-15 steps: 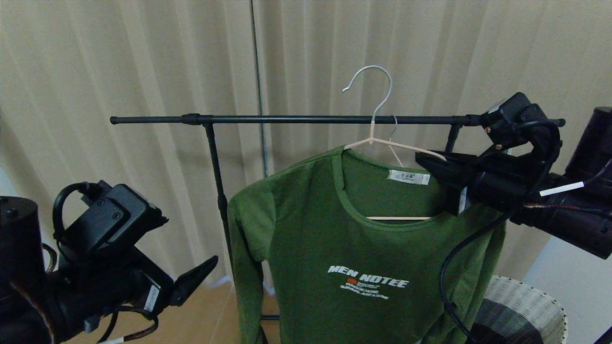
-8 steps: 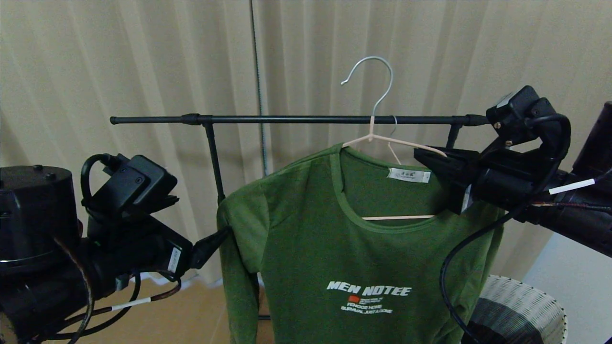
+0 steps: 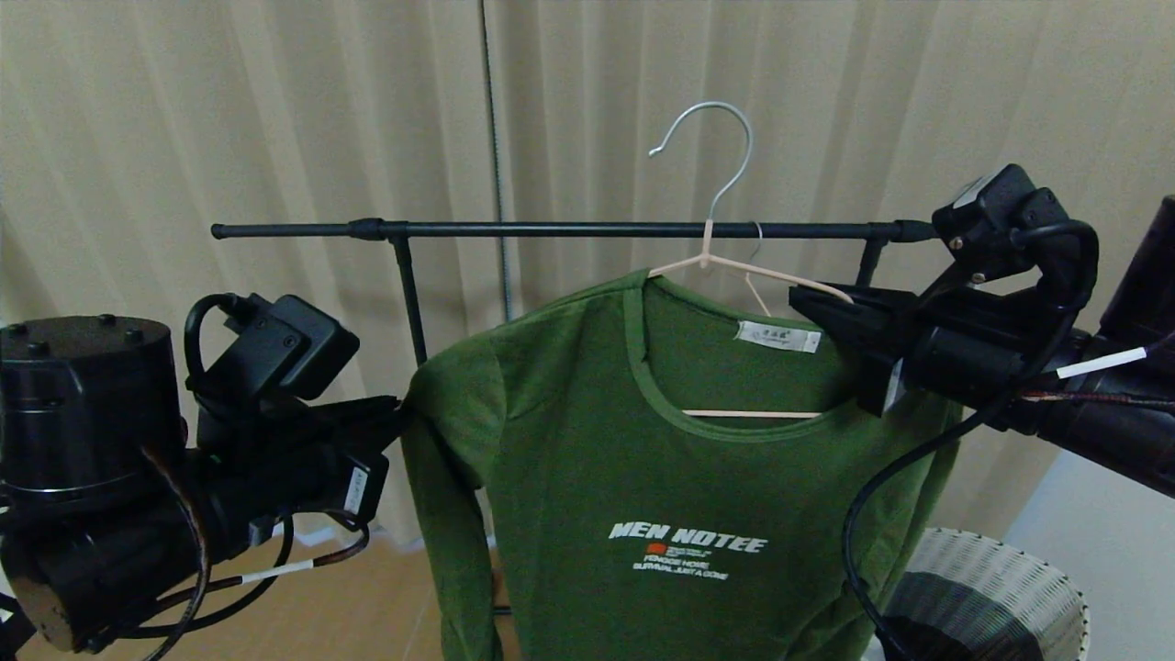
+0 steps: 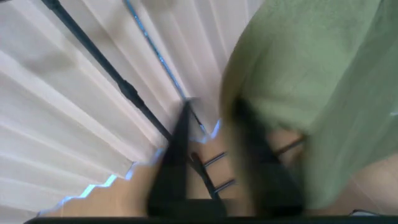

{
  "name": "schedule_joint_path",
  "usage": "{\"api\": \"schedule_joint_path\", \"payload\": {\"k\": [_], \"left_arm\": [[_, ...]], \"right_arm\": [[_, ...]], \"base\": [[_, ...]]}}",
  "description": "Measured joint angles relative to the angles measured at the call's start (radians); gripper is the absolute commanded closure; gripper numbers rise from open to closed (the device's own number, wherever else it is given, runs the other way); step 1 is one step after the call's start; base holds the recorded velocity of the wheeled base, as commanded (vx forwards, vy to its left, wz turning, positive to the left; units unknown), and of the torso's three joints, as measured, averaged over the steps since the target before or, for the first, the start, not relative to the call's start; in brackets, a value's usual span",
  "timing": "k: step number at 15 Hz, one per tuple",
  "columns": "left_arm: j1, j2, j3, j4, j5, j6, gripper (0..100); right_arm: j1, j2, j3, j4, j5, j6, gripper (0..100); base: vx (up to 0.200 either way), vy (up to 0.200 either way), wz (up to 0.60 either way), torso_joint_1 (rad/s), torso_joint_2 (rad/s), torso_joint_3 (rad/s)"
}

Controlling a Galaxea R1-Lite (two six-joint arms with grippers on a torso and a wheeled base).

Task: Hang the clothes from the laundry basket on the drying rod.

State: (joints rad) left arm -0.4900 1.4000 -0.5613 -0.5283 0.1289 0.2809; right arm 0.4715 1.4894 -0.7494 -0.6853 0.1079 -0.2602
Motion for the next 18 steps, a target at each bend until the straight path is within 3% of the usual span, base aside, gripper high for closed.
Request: {"api": "schedule_joint_path", "payload": {"k": [3, 7, 9, 10, 12, 13, 18], "left_arm": [[0.004, 0.006, 0.004, -0.001, 0.002, -0.013, 100], [0.087, -0.012, 0.042, -0.001, 0.005, 0.005, 100], [0.124, -0.029, 0.068, -0.001, 0.005, 0.044, 100], [0.150, -0.042, 0.086, -0.001, 0.005, 0.097, 100], [0.174, -0.061, 0.105, -0.001, 0.004, 0.115, 100], [0.177, -0.067, 0.109, -0.001, 0.004, 0.115, 0], [0.180, -0.112, 0.139, 0.000, 0.000, 0.113, 0]], "right_arm": [[-0.001, -0.002, -0.001, 0.001, -0.001, 0.000, 100], [-0.012, -0.002, -0.001, 0.004, -0.011, -0.001, 100], [-0.028, -0.001, -0.001, 0.007, -0.011, -0.001, 100], [-0.030, -0.001, -0.001, 0.008, -0.011, -0.002, 100], [-0.033, -0.001, -0.001, 0.010, -0.011, -0.003, 100], [-0.034, -0.001, -0.001, 0.011, -0.011, -0.003, 100], [-0.043, 0.000, 0.005, 0.016, -0.017, -0.003, 100]], "base": [[0.000, 0.000, 0.00, 0.000, 0.00, 0.000], [0.000, 0.000, 0.00, 0.000, 0.00, 0.000], [0.000, 0.000, 0.00, 0.000, 0.00, 0.000], [0.000, 0.000, 0.00, 0.000, 0.00, 0.000], [0.000, 0.000, 0.00, 0.000, 0.00, 0.000], [0.000, 0.000, 0.00, 0.000, 0.00, 0.000], [0.000, 0.000, 0.00, 0.000, 0.00, 0.000]]}}
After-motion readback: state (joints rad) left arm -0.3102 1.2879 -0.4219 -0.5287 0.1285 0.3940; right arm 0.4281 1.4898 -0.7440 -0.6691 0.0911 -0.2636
